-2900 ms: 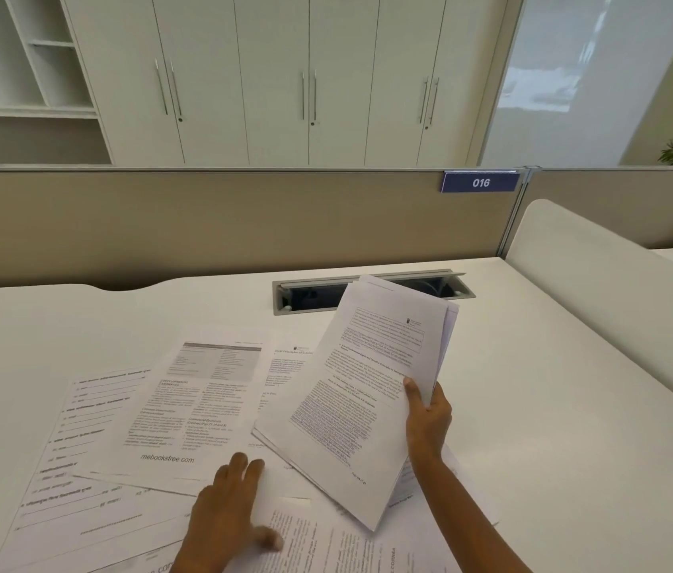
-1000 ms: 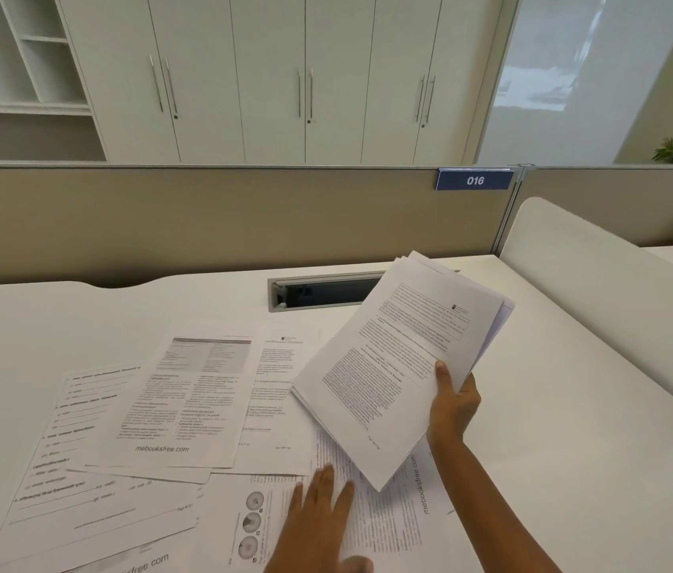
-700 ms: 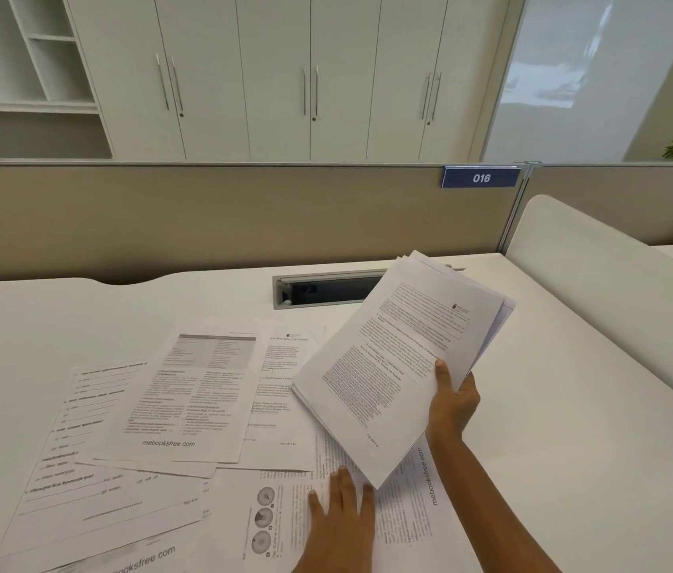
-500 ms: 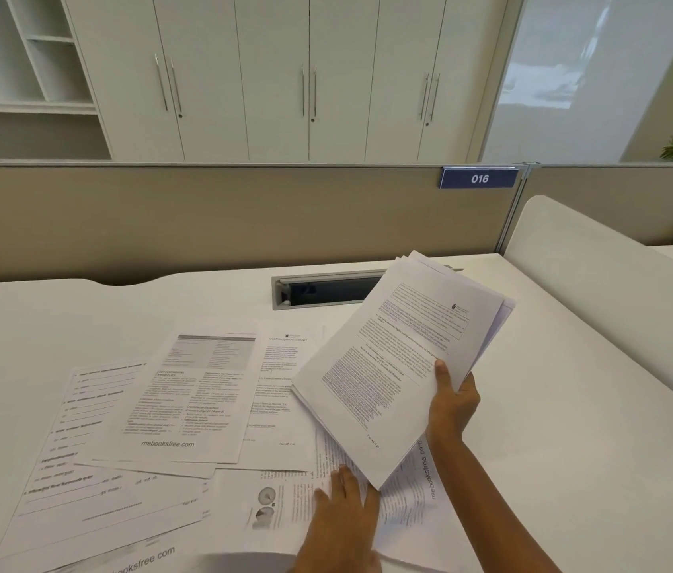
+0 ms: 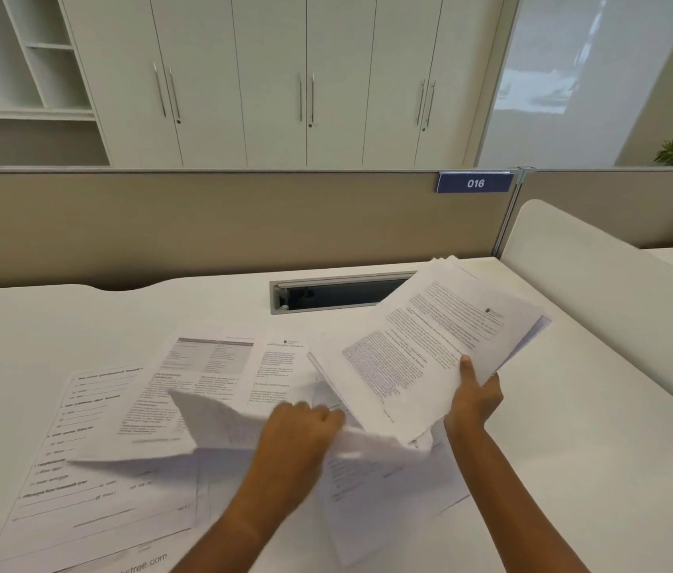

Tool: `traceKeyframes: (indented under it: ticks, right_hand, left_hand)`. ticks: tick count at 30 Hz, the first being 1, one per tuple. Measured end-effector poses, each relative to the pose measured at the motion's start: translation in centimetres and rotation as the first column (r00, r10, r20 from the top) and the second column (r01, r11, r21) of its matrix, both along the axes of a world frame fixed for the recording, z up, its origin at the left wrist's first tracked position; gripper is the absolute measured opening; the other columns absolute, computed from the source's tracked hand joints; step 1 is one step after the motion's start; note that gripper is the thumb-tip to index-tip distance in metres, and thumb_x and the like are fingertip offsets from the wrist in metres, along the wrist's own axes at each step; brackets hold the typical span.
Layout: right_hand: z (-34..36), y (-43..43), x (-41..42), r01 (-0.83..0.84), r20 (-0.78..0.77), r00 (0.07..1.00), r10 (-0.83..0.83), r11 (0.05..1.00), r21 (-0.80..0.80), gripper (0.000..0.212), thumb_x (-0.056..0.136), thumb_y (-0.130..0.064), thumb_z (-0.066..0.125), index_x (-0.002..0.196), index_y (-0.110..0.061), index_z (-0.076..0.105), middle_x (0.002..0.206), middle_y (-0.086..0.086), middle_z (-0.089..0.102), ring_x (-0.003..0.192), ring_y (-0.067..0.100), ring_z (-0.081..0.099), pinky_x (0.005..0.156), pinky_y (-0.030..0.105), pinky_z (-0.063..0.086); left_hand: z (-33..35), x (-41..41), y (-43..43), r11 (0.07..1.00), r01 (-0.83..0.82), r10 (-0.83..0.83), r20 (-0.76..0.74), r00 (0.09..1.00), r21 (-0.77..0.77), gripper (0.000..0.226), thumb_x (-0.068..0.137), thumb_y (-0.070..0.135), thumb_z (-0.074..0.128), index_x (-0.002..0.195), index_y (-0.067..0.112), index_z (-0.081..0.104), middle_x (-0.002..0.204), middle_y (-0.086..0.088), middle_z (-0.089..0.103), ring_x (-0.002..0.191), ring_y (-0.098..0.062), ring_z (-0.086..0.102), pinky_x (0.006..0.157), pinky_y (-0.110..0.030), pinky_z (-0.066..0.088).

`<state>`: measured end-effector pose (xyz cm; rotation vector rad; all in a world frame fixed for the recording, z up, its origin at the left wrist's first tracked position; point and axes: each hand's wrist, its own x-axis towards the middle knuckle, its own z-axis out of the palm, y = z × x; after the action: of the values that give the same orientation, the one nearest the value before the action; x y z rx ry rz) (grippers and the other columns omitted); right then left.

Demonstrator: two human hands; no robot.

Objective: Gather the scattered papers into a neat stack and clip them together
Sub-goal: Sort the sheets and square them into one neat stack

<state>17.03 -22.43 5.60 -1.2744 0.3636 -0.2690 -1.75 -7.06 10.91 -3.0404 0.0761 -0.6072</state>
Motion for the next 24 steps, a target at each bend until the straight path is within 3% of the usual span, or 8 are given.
traceKeyframes:
  ticks: [4, 7, 10, 13, 16, 20, 22, 24]
  right_hand:
    - [0.0, -0.9, 0.7, -0.012, -0.047, 0.999, 0.013, 1.000, 0.018, 0.037, 0.090, -0.013, 0.056, 0.124, -0.001, 0.049, 0.125, 0.020, 0.057, 0.103, 0.033, 0.059, 0.085, 0.040, 0.050]
    - [-0.3, -1.2, 0.5, -0.079, -0.063, 0.995, 0.080, 0.997, 0.014, 0.038, 0.090, -0.010, 0.056, 0.126, -0.001, 0.048, 0.127, 0.020, 0.056, 0.109, 0.036, 0.057, 0.089, 0.041, 0.049]
    - [-1.0, -1.2, -0.1, -0.205, -0.087, 0.974, 0.208, 0.978, 0.043, 0.038, 0.088, -0.005, 0.057, 0.125, 0.002, 0.049, 0.126, 0.021, 0.056, 0.106, 0.034, 0.057, 0.090, 0.041, 0.048]
    - [-1.6, -0.8, -0.7, -0.386, -0.134, 0.911, 0.390, 0.921, 0.053, 0.039, 0.086, -0.004, 0.059, 0.124, 0.003, 0.051, 0.123, 0.022, 0.058, 0.108, 0.040, 0.058, 0.096, 0.051, 0.046]
    - [-2.0, 0.0, -1.6, -0.555, -0.174, 0.819, 0.547, 0.832, 0.007, 0.033, 0.085, -0.005, 0.060, 0.118, 0.002, 0.056, 0.111, 0.019, 0.063, 0.095, 0.036, 0.063, 0.079, 0.043, 0.054]
    - [-2.4, 0.6, -2.6, -0.704, -0.229, 0.695, 0.682, 0.710, -0.024, 0.023, 0.087, -0.004, 0.057, 0.109, 0.001, 0.059, 0.090, 0.011, 0.067, 0.072, 0.022, 0.066, 0.049, 0.026, 0.054]
    - [-2.9, 0.7, -2.7, -0.770, -0.259, 0.625, 0.736, 0.636, -0.051, 0.028, 0.087, -0.005, 0.057, 0.114, 0.003, 0.058, 0.100, 0.015, 0.067, 0.081, 0.025, 0.066, 0.058, 0.029, 0.055]
    - [-3.2, 1.0, -2.9, -0.808, -0.287, 0.577, 0.765, 0.585, -0.065, 0.031, 0.084, -0.009, 0.062, 0.114, -0.002, 0.060, 0.109, 0.017, 0.067, 0.090, 0.029, 0.066, 0.068, 0.033, 0.055]
  left_hand:
    - [6.4, -0.7, 2.7, 0.998, -0.006, 0.023, 0.261, 0.965, -0.067, 0.018, 0.055, 0.000, 0.067, 0.067, 0.013, 0.070, 0.054, -0.003, 0.066, 0.049, -0.024, 0.061, 0.049, -0.028, 0.051]
    - [10.6, -1.5, 4.1, 0.979, -0.033, 0.123, 0.456, 0.881, -0.199, 0.028, 0.066, 0.001, 0.048, 0.081, 0.008, 0.070, 0.072, -0.013, 0.070, 0.066, -0.032, 0.066, 0.063, -0.040, 0.054]
    - [12.6, -1.4, 4.8, 0.965, -0.014, 0.181, 0.627, 0.757, -0.262, 0.023, 0.070, -0.005, 0.054, 0.087, 0.003, 0.067, 0.080, -0.016, 0.068, 0.075, -0.034, 0.062, 0.068, -0.035, 0.049]
    - [11.9, 0.1, 4.7, 0.901, 0.167, 0.177, 0.691, 0.701, -0.400, 0.018, 0.075, -0.009, 0.053, 0.084, 0.002, 0.065, 0.087, -0.002, 0.063, 0.098, -0.024, 0.056, 0.084, -0.029, 0.040]
    - [8.6, 2.1, 4.8, 0.834, 0.295, 0.080, 0.632, 0.771, -0.466, 0.024, 0.071, -0.014, 0.052, 0.081, 0.003, 0.064, 0.094, 0.003, 0.060, 0.118, -0.019, 0.046, 0.098, -0.028, 0.034]
    - [2.3, 3.8, 5.6, 0.863, 0.269, -0.080, 0.409, 0.909, -0.429, 0.028, 0.069, -0.020, 0.060, 0.077, 0.005, 0.066, 0.104, -0.011, 0.067, 0.127, -0.023, 0.040, 0.107, -0.031, 0.030]
    - [-1.0, 4.1, 5.9, 0.885, 0.217, -0.104, 0.280, 0.954, -0.412, 0.024, 0.069, -0.016, 0.065, 0.075, 0.008, 0.067, 0.112, -0.015, 0.065, 0.129, -0.029, 0.036, 0.105, -0.042, 0.037]
    - [-4.1, 4.1, 6.3, 0.877, 0.138, -0.076, 0.151, 0.986, -0.460, 0.016, 0.076, -0.006, 0.065, 0.076, 0.010, 0.067, 0.125, -0.014, 0.059, 0.133, -0.027, 0.028, 0.107, -0.045, 0.032]
